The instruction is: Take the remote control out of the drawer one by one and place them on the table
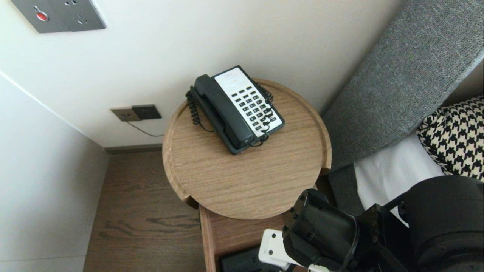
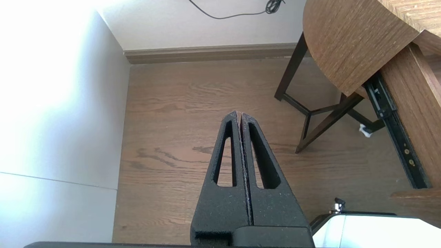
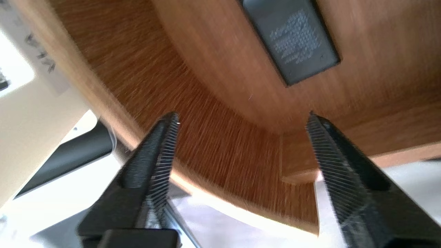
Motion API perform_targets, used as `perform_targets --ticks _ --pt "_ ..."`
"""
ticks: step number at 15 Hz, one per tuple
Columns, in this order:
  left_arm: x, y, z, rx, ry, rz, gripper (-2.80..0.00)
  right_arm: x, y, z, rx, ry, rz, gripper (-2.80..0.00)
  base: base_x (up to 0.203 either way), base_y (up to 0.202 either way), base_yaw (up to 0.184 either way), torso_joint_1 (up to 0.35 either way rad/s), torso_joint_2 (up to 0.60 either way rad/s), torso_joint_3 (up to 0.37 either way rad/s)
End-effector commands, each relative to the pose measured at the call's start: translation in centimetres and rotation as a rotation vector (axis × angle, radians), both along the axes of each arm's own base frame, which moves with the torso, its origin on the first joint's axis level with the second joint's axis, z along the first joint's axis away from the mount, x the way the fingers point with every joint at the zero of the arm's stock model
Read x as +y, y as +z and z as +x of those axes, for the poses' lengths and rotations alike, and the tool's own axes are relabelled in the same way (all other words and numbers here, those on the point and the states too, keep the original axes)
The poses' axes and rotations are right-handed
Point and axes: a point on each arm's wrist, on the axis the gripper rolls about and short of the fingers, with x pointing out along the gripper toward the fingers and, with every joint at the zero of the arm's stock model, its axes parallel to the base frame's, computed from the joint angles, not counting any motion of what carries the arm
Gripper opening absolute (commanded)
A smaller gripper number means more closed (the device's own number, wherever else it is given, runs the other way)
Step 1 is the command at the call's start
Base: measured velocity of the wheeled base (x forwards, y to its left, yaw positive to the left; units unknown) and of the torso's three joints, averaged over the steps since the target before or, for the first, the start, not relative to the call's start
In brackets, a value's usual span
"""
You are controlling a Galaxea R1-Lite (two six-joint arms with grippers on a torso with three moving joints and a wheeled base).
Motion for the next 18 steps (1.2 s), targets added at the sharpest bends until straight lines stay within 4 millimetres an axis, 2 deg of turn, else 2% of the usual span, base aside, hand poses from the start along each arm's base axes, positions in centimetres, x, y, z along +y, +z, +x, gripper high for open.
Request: perform_targets --ticks 1,8,18 --pt "0.0 0.0 0.0 -0.002 0.0 0.0 -2.8 0.2 -0.9 -0.3 -0.031 0.014 -0.017 0.0 0.0 0.0 0.0 0.0 0.0 0.0" --pt "0.0 0.0 0.0 -0.002 0.001 0.0 -2.8 0.0 -1.6 -0.6 -0.075 0.12 -0.078 0.0 0.0 0.0 0.0 0.0 0.0 0.0" --pt "0.0 0.0 0.0 -0.002 0.001 0.0 -2.8 2.3 -3.3 1.1 -0.112 0.139 -0.046 0.0 0.0 0.0 0.0 0.0 0.0 0.0"
